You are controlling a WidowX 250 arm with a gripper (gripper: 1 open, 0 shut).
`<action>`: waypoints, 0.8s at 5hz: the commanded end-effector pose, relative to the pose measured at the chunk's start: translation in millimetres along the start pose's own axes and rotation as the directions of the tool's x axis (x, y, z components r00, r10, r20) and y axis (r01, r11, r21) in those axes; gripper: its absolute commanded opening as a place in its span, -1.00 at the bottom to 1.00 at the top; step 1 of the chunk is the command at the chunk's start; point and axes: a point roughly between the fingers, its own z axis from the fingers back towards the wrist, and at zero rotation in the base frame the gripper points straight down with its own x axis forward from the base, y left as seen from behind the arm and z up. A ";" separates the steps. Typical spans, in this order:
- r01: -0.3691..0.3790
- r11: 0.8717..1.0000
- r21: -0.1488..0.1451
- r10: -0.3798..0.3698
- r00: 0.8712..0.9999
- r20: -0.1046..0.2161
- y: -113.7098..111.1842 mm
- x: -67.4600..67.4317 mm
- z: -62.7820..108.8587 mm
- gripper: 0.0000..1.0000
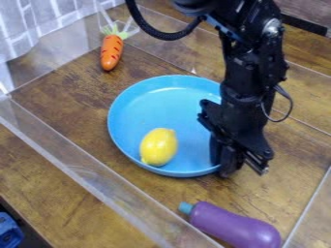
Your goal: Put the purple eggplant on the blue tray
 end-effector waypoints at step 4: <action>0.013 0.998 -0.062 -0.012 0.999 0.031 -39.1 -7.9 -8.5 -1.00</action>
